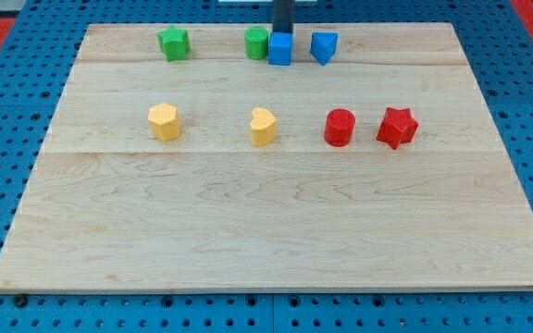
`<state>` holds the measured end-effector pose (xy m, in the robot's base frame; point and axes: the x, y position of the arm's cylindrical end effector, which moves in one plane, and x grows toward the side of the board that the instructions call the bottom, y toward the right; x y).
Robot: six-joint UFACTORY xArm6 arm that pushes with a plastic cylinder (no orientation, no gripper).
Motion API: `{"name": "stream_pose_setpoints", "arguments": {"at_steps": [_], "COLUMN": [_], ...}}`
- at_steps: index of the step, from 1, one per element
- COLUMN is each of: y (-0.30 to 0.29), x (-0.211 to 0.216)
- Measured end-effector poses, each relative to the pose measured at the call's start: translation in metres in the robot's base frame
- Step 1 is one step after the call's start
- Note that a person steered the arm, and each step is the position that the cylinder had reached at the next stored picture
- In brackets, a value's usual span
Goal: Push the triangle slightly to the bottom
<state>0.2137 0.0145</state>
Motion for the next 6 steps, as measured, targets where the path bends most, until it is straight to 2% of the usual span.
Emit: {"name": "stream_pose_setpoints", "arguments": {"at_steps": [1, 3, 4, 5, 6], "y": [0.026, 0.127, 0.118, 0.074, 0.062], "x": [0.000, 0.005, 0.007, 0.008, 0.010]}}
